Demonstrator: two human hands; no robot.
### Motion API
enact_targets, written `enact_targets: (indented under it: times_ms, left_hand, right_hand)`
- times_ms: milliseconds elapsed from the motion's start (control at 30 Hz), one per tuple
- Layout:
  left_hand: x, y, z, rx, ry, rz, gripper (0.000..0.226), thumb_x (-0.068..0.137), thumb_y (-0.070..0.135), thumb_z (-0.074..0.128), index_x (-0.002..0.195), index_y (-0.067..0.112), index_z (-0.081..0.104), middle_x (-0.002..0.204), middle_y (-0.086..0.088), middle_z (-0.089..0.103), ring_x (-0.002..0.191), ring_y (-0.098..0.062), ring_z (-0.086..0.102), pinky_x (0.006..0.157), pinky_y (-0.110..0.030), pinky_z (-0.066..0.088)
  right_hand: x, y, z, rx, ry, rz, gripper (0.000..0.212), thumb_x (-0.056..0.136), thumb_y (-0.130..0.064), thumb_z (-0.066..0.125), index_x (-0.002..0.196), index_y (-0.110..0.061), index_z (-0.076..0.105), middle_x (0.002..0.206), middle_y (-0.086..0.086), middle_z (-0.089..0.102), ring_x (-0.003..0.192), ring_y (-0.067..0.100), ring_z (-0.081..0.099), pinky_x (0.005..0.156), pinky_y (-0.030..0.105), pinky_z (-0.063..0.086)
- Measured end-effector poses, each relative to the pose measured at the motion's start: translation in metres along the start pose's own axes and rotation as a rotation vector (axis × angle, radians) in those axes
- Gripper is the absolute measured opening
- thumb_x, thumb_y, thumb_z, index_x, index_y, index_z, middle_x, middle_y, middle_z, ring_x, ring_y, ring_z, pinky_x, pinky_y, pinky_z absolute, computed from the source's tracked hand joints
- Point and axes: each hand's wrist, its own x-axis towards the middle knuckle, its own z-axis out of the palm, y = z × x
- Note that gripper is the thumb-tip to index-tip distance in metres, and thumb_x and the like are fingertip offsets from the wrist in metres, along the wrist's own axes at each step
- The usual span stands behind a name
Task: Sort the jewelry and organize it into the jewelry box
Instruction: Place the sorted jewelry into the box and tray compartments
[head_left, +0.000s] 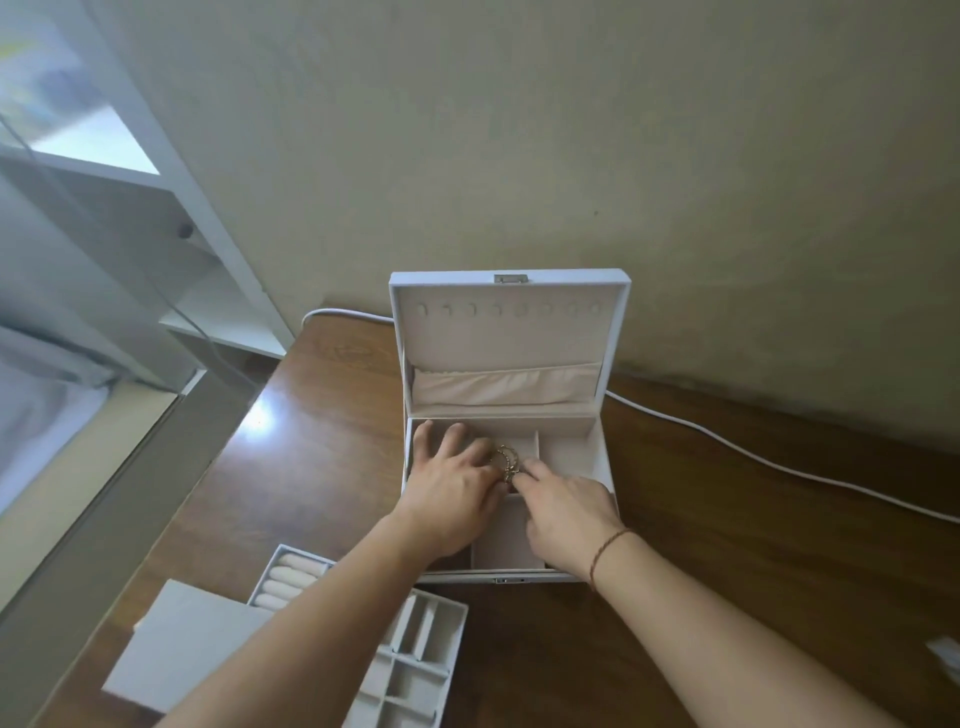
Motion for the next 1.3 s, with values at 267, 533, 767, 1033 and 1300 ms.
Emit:
enact_targets:
  times_ms: [267, 533, 767, 1033, 1300]
  left_hand:
    - [-0.003, 0.004, 0.003, 0.041, 0.026, -0.028, 0.041, 0.089, 0.049, 0.039, 0.094, 0.028, 0.074, 0.118, 0.001, 0.064, 0.114, -0.029, 0.049, 0.100, -0.055, 0.026]
    - [-0.017, 0.030, -0.014, -0.245, 0.220, -0.218, 0.047, 0.074, 0.037, 0.039, 0.104, 0.020, 0.070, 0.130, -0.014, 0.058, 0.122, -0.038, 0.038, 0.095, -0.061, 0.039]
    - [-0.008, 0.142, -0.034, -0.608, 0.404, -0.079, 0.039, 0.079, 0.030, 0.049, 0.110, 0.015, 0.067, 0.131, -0.011, 0.056, 0.124, -0.041, 0.043, 0.105, -0.052, 0.030]
    - [0.020, 0.291, -0.018, -0.451, -0.239, 0.247, 0.048, 0.094, 0.040, 0.049, 0.141, 0.040, 0.037, 0.151, 0.009, 0.031, 0.146, -0.027, 0.015, 0.119, -0.050, 0.014]
    - [0.040, 0.384, 0.006, -0.302, -0.349, 0.207, 0.049, 0.094, 0.042, 0.047, 0.142, 0.031, 0.041, 0.149, 0.002, 0.028, 0.140, -0.028, 0.020, 0.117, -0.048, 0.019]
  right_hand:
    - [0.000, -0.004, -0.003, -0.080, -0.002, -0.021, 0.039, 0.092, -0.022, 0.049, 0.130, -0.022, 0.047, 0.135, 0.000, 0.041, 0.103, 0.027, 0.063, 0.075, 0.037, 0.049]
    - [-0.009, -0.006, -0.009, -0.024, -0.011, -0.023, 0.047, 0.090, -0.029, 0.055, 0.134, -0.018, 0.045, 0.139, 0.005, 0.039, 0.104, 0.032, 0.063, 0.080, 0.044, 0.053]
    - [-0.118, 0.059, 0.003, 0.406, 0.488, -0.035, 0.032, 0.089, -0.016, 0.050, 0.120, -0.019, 0.060, 0.123, -0.003, 0.058, 0.108, 0.018, 0.053, 0.093, 0.033, 0.047]
    - [-0.262, 0.192, 0.077, 0.547, 0.414, 0.733, 0.032, 0.092, -0.034, 0.058, 0.124, -0.038, 0.055, 0.126, -0.025, 0.048, 0.114, -0.002, 0.049, 0.097, 0.024, 0.050]
    - [-0.265, 0.259, 0.096, 0.462, 0.364, 0.760, 0.050, 0.092, -0.034, 0.060, 0.139, -0.035, 0.043, 0.146, -0.010, 0.030, 0.132, 0.012, 0.039, 0.094, 0.023, 0.050]
